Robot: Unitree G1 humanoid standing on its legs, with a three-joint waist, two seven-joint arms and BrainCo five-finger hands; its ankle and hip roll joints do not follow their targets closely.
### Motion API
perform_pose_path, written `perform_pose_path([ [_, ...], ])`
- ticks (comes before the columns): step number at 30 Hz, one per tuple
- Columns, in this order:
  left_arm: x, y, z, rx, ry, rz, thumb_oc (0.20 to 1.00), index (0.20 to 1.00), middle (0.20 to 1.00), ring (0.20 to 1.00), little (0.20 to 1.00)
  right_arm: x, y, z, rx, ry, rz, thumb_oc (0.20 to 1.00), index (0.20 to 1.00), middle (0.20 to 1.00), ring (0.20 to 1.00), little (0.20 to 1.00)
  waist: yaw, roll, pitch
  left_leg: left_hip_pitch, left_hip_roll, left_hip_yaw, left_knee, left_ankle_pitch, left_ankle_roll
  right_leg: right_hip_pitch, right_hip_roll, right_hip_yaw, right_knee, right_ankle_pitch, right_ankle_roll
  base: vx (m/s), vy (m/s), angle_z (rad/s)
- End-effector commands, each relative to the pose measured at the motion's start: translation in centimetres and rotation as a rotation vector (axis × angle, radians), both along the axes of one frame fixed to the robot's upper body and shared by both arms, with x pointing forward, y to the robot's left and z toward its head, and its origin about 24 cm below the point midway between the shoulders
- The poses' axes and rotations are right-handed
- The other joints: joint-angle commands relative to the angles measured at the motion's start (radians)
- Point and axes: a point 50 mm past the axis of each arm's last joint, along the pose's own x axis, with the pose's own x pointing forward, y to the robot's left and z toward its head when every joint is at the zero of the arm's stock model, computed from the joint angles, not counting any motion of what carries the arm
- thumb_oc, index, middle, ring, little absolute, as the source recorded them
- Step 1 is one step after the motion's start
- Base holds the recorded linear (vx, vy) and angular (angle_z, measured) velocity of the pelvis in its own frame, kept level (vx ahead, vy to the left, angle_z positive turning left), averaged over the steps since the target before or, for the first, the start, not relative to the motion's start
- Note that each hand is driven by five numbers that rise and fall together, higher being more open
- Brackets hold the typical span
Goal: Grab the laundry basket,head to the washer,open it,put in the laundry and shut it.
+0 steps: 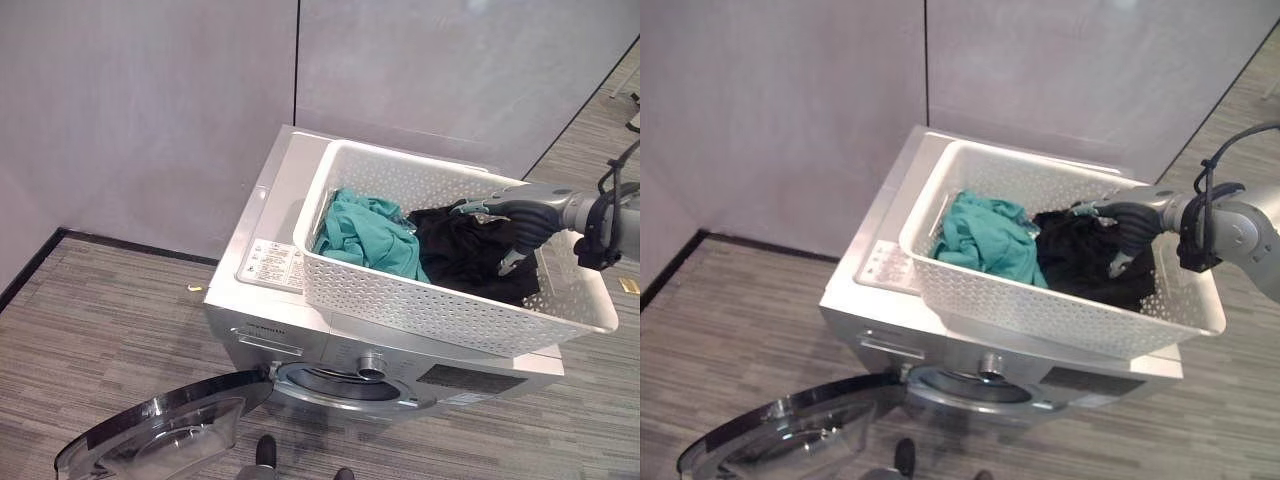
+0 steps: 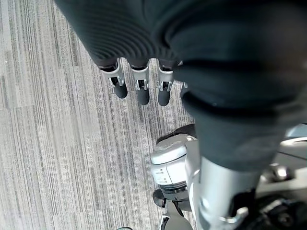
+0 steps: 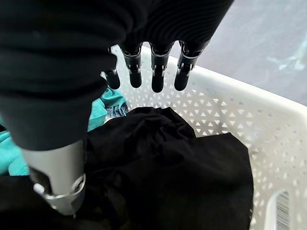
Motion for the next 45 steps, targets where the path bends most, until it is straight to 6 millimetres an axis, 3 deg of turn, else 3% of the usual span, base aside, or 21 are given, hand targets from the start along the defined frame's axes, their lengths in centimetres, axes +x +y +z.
perform_pose_path([
  [1,1.4,-0.3,0.1,-0.023,-0.025,-0.035,1.0,1.0,1.0,1.0,1.0,-0.6,-0.1,0.1,-0.077,0.019,-0.005,1.0,1.0,1.0,1.0,1.0,0.039,-0.03,-0.021,0.019,0.053,-0.021,0.003,-0.042,-0.037,-0.043,-0.074,-0.027,0.011,0.051,0.092,0.0,0.0,0.0],
  [6,1.5,-0.2,0.1,-0.02,-0.034,-0.041,1.0,1.0,1.0,1.0,1.0,-0.2,1.1,-1.6,-0.122,0.105,0.048,1.0,1.0,1.0,1.0,1.0,0.05,-0.034,-0.015,0.016,0.054,-0.02,0.004,-0.043,-0.037,-0.048,-0.074,-0.026,0.01,0.051,0.091,0.0,0.0,0.0],
  [11,1.5,-0.1,0.2,-0.011,-0.039,-0.028,1.0,1.0,1.0,1.0,1.0,0.5,0.8,-1.6,-0.184,0.06,0.044,1.0,1.0,1.0,1.0,1.0,0.06,-0.04,-0.002,0.008,0.053,-0.023,0.005,-0.041,-0.036,-0.056,-0.074,-0.025,0.01,0.055,0.091,0.0,0.0,0.0],
  [17,1.0,0.3,0.1,0.025,-0.007,-0.061,1.0,1.0,1.0,1.0,1.0,2.3,-2.7,-1.1,-0.404,-0.141,-0.054,1.0,1.0,1.0,1.0,1.0,0.072,-0.04,0.006,-0.017,0.046,-0.034,0.001,-0.037,-0.032,-0.074,-0.079,-0.03,0.004,0.067,0.097,0.0,0.006,0.02],
  [22,1.0,0.8,0.3,0.049,0.001,-0.069,1.0,1.0,1.0,1.0,1.0,3.2,-3.9,-2.1,-0.508,-0.127,-0.099,1.0,1.0,1.0,1.0,1.0,0.079,-0.031,0.006,-0.026,0.036,-0.044,0.0,-0.038,-0.026,-0.077,-0.086,-0.03,0.004,0.07,0.097,0.0,0.007,0.0],
  [27,1.3,0.5,0.2,0.034,-0.007,-0.064,1.0,1.0,1.0,1.0,1.0,2.8,-1.5,-3.2,-0.446,-0.034,-0.022,1.0,1.0,1.0,1.0,1.0,0.07,-0.015,0.0,-0.021,0.028,-0.045,0.001,-0.043,-0.021,-0.076,-0.092,-0.024,0.006,0.07,0.097,0.02,0.03,0.01],
  [31,2.1,0.1,0.2,0.006,-0.041,-0.049,1.0,1.0,1.0,1.0,1.0,1.9,0.5,-4.1,-0.335,0.104,0.034,1.0,1.0,1.0,1.0,1.0,0.072,-0.023,-0.001,-0.016,0.025,-0.042,0.0,-0.044,-0.02,-0.071,-0.094,-0.03,0.005,0.071,0.098,0.03,0.01,0.02],
  [33,2.1,0.0,0.2,0.006,-0.042,-0.047,1.0,1.0,1.0,1.0,1.0,2.0,0.9,-4.1,-0.337,0.119,0.04,0.479,0.479,0.479,0.479,0.479,0.076,-0.024,-0.003,-0.018,0.025,-0.041,0.0,-0.043,-0.021,-0.073,-0.095,-0.03,0.005,0.071,0.098,0.0,0.0,0.0],
  [35,1.9,0.2,0.2,0.011,-0.035,-0.046,1.0,1.0,1.0,1.0,1.0,2.3,1.2,-4.2,-0.336,0.131,0.039,0.2,0.2,0.2,0.2,0.2,0.081,-0.026,-0.005,-0.019,0.025,-0.041,0.0,-0.042,-0.022,-0.074,-0.094,-0.03,0.003,0.071,0.098,0.0,0.0,0.0],
  [42,1.1,0.5,0.2,0.023,-0.003,-0.048,1.0,1.0,1.0,1.0,1.0,2.9,1.3,-4.8,-0.329,0.158,0.025,0.2,0.2,0.2,0.2,0.2,0.092,-0.028,-0.01,-0.018,0.028,-0.045,0.0,-0.042,-0.025,-0.069,-0.091,-0.032,0.003,0.068,0.096,0.0,0.0,0.0],
  [45,0.7,0.6,0.2,0.025,0.013,-0.043,1.0,1.0,1.0,1.0,1.0,3.5,0.1,-5.0,-0.292,0.131,-0.041,0.2,0.2,0.2,0.2,0.2,0.091,-0.022,-0.012,-0.013,0.029,-0.048,0.0,-0.042,-0.025,-0.063,-0.089,-0.033,0.003,0.066,0.095,0.0,0.0,0.0],
])
